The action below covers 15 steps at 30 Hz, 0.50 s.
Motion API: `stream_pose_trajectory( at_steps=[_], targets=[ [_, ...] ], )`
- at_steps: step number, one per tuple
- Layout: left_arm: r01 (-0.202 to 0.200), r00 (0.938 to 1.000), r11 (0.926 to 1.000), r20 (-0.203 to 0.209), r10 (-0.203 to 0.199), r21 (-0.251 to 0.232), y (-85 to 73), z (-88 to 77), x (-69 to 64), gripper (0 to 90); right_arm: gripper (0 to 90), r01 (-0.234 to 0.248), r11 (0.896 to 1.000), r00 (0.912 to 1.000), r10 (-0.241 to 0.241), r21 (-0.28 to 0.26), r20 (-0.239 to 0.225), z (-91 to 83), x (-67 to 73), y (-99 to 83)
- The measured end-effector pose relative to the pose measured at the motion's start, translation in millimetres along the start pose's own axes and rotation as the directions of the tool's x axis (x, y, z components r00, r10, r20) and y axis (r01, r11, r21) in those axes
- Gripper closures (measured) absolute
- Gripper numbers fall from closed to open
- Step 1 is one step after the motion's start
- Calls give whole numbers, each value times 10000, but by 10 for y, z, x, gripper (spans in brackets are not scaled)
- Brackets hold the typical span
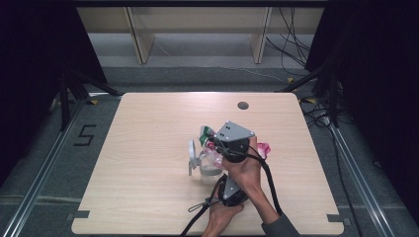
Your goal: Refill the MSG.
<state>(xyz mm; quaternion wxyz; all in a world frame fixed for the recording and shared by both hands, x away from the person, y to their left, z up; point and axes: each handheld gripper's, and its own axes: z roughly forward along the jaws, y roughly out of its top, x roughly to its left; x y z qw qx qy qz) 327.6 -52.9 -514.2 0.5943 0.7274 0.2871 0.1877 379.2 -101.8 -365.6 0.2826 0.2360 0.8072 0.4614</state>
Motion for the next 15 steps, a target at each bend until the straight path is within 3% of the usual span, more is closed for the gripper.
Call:
stream_pose_trajectory(
  at_steps=[15],
  targets=[
    [27, 10000, 10000, -16, -27, -50, 11, -2, -1, 757, 900, 105, 9999, 9999, -106, -97, -62, 8, -13, 15]
  ],
)
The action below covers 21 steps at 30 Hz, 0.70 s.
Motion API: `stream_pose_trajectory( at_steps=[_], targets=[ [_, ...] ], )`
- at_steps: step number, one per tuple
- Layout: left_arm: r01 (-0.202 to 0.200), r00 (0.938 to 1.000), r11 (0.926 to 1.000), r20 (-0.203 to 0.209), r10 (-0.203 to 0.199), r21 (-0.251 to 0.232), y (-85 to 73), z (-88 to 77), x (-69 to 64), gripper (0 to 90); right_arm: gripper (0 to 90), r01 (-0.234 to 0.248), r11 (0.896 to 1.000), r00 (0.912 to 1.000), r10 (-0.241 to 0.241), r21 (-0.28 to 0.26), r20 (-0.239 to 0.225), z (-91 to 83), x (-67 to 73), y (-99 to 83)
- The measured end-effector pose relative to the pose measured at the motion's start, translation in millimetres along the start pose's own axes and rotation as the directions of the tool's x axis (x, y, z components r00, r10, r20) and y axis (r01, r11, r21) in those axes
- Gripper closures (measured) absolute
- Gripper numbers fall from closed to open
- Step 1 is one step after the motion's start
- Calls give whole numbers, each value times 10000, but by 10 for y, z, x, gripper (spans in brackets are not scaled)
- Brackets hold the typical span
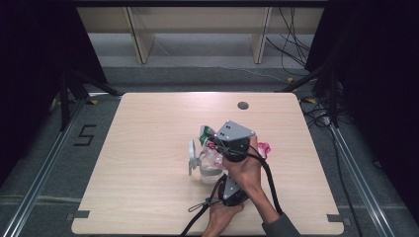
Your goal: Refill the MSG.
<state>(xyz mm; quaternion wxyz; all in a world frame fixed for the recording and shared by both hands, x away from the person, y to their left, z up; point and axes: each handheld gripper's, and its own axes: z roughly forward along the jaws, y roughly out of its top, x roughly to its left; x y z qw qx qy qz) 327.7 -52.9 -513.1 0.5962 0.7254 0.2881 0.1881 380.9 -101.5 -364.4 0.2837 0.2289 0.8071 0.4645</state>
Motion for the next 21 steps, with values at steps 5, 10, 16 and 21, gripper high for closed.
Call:
stream_pose_trajectory(
  at_steps=[5, 10, 16, 21],
  targets=[
    [-19, 10000, 10000, 11, 19, -17, -1, -2, 5, 757, 900, 154, 9999, 9999, -154, 67, -16, 4, 3, 2],
    [9, 10000, 10000, 28, -8, -78, 1, -4, 12, 757, 900, 33, 9999, 10000, -34, 149, 68, 13, 34, 8],
    [6, 10000, 10000, 31, -6, -75, 0, -1, 13, 757, 900, 97, 9999, 9999, -98, 140, 52, 21, 26, 8],
    [48, 10000, 10000, 19, -48, -63, -5, 1, 14, 756, 900, 130, 9997, 9999, -132, 204, 95, 39, 44, 9]
  ],
)
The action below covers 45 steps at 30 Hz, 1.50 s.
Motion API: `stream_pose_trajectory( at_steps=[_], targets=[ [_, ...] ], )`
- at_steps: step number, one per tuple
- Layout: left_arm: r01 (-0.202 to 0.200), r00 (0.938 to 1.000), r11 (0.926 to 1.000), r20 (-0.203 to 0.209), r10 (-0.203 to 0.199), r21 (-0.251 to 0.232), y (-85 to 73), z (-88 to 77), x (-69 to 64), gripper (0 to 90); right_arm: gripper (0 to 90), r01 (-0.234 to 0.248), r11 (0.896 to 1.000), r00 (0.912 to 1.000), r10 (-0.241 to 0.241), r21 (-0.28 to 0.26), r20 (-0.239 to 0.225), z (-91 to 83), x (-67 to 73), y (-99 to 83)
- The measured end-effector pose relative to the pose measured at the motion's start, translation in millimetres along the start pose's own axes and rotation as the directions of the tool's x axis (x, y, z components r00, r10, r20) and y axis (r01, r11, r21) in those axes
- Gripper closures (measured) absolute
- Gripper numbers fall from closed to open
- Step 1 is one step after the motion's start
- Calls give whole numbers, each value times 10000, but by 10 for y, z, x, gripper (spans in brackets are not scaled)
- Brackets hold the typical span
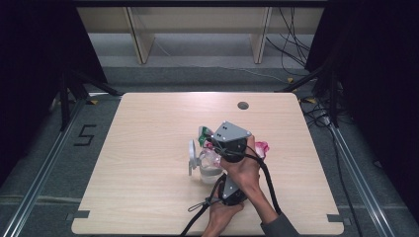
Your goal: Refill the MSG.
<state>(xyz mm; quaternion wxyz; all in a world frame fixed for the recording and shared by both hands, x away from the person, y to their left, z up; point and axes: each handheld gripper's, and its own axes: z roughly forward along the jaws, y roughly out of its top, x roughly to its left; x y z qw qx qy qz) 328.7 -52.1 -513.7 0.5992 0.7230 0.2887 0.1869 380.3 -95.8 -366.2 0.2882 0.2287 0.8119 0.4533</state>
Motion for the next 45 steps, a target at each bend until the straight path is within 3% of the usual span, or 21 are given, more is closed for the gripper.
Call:
stream_pose_trajectory(
  at_steps=[28, 34, 38, 40, 42, 45],
  targets=[
    [24, 10000, 10000, 45, -23, -25, -17, -12, 8, 753, 900, -56, 10000, 9999, 56, 11, -132, 3, -5, -3],
    [95, 9999, 9999, 46, -94, -110, -15, -6, 3, 752, 900, 153, 9999, 9998, -153, -26, -162, 17, 3, 6],
    [106, 9999, 9998, 53, -106, -176, -1, -16, 10, 754, 900, -65, 10000, 9999, 64, -70, -158, -10, 21, 19],
    [143, 9999, 9998, 57, -143, -102, -14, -7, 9, 752, 900, 225, 9997, 9997, -225, 47, -127, 23, 26, 16],
    [170, 9998, 9997, 78, -169, -155, -15, -9, 13, 753, 900, -1, 10000, 9999, 2, 56, -153, 19, 24, 6],
    [208, 9997, 9996, 108, -206, -172, -3, -17, 9, 753, 900, 160, 9998, 9997, -162, -71, -176, -2, 30, 27]
  ],
)
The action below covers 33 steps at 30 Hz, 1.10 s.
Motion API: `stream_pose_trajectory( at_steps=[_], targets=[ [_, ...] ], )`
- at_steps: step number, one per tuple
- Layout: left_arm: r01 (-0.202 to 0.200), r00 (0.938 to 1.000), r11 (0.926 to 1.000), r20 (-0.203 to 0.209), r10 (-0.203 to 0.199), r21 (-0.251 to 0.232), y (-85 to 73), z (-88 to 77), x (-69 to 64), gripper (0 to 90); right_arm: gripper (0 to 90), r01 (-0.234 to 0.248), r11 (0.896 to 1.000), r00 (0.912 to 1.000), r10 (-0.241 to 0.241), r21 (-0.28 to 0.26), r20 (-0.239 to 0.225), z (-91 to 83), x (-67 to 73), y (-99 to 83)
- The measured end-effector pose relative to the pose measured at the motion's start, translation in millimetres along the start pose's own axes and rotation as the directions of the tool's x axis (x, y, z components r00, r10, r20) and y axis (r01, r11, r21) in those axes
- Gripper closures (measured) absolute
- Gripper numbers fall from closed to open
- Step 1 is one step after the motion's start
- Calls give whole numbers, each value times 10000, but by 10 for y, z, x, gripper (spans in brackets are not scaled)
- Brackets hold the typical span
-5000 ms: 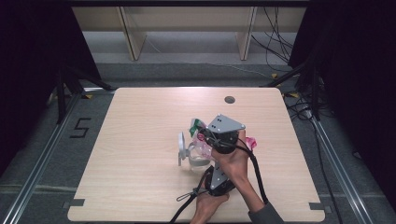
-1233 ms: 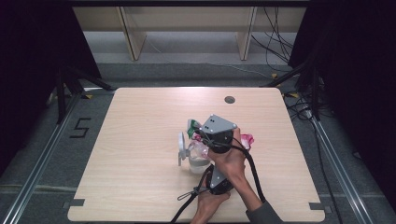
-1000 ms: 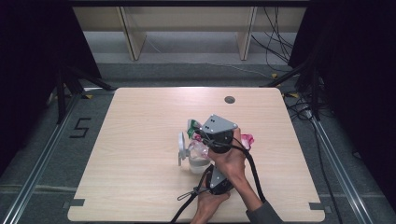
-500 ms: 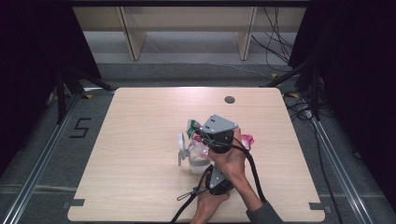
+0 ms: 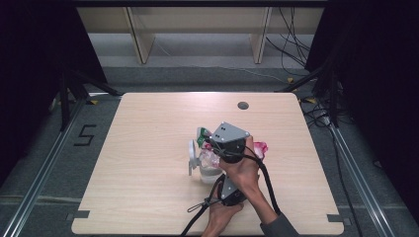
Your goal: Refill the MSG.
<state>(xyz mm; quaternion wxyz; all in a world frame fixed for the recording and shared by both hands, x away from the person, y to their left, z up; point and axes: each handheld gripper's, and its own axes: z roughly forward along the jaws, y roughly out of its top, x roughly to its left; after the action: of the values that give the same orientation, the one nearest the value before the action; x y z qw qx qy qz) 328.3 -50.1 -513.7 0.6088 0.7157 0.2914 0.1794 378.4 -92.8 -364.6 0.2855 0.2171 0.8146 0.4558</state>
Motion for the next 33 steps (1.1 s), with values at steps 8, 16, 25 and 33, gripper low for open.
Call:
stream_pose_trajectory(
  at_steps=[8, 16, 25, 33],
  targets=[
    [-125, 9999, 9999, -52, 125, 68, 3, 4, 6, 753, 900, -6, 10000, 10000, 6, 44, 0, 9, 2, -2],
    [-53, 10000, 10000, -15, 53, 53, 2, 14, -1, 752, 900, -135, 9999, 9999, 135, 10, -23, -4, -10, -3],
    [-81, 10000, 9999, 14, 81, 75, 3, 19, 5, 752, 900, -110, 9999, 9999, 110, 50, 1, 17, -20, -17],
    [289, 9996, 9992, -70, -291, -270, 5, 38, -16, 752, 900, 30, 10000, 10000, -30, 56, -4, 12, -10, -7]
  ],
)
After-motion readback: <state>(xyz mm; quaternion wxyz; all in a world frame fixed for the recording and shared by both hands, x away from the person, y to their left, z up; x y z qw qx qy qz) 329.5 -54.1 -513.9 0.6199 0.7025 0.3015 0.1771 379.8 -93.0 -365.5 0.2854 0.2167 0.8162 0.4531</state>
